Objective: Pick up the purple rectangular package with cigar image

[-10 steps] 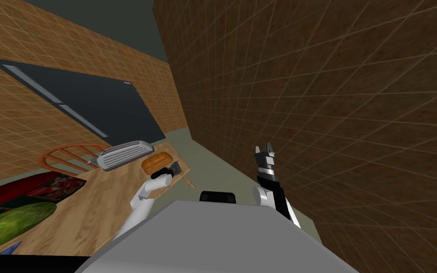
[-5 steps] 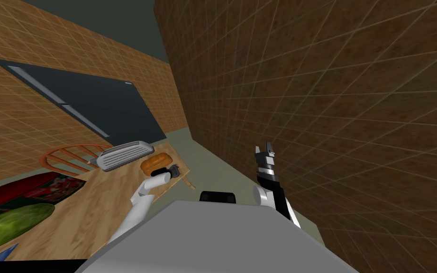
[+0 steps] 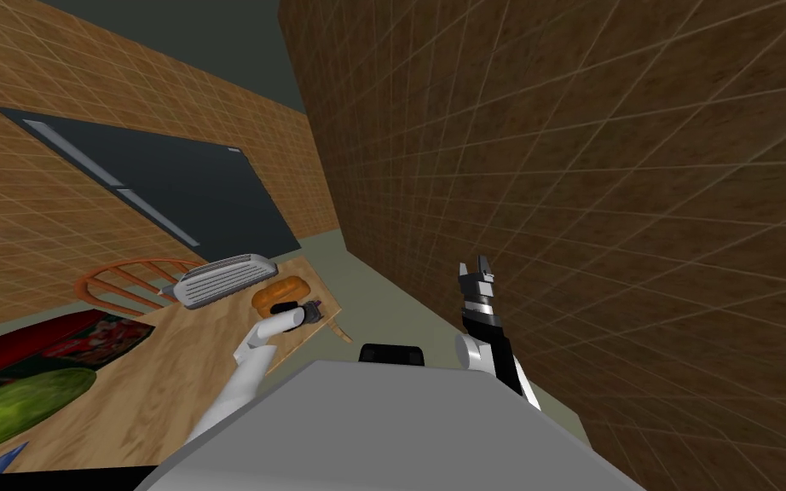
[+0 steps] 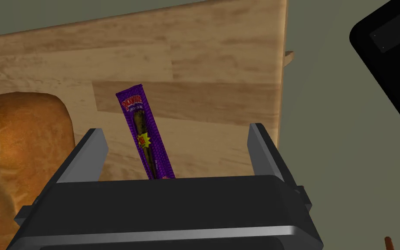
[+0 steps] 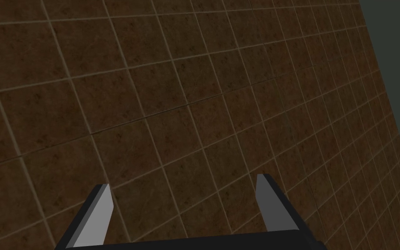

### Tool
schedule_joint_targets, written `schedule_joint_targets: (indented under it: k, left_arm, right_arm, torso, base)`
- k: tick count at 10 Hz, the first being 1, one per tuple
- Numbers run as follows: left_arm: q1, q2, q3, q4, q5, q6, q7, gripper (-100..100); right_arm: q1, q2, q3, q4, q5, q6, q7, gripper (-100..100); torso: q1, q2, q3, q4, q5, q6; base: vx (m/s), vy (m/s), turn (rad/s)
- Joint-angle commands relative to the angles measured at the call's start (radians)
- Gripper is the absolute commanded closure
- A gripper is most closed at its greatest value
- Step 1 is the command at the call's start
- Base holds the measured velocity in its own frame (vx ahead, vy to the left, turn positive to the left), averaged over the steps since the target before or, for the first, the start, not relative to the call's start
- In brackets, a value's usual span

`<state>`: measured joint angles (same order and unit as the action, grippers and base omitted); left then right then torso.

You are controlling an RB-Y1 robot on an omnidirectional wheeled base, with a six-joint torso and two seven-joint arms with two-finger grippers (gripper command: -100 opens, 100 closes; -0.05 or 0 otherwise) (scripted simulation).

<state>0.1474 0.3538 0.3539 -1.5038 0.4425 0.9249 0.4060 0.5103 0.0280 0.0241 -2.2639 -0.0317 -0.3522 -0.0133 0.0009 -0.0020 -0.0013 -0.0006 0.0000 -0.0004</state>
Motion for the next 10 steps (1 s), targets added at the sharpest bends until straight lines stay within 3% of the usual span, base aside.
schedule_joint_targets:
  k: [1, 10]
  left_arm:
    - [-0.025, 0.016, 0.015, 0.045, 0.014, 0.05, 0.032, -100]
    - [-0.128, 0.092, 0.077, 0.265, 0.07, 0.253, 0.177, -100]
  right_arm:
    - [0.0, 0.0, 0.0, 0.0, 0.0, 0.0, 0.0, 0]
    - [0.0, 0.0, 0.0, 0.0, 0.0, 0.0, 0.0, 0]
  torso:
    - [0.0, 0.0, 0.0, 0.0, 0.0, 0.0]
    - [0.003, -0.003, -0.001, -0.001, 0.001, 0.0]
  base:
    - [0.051, 0.014, 0.042]
    - [0.065, 0.037, 0.038]
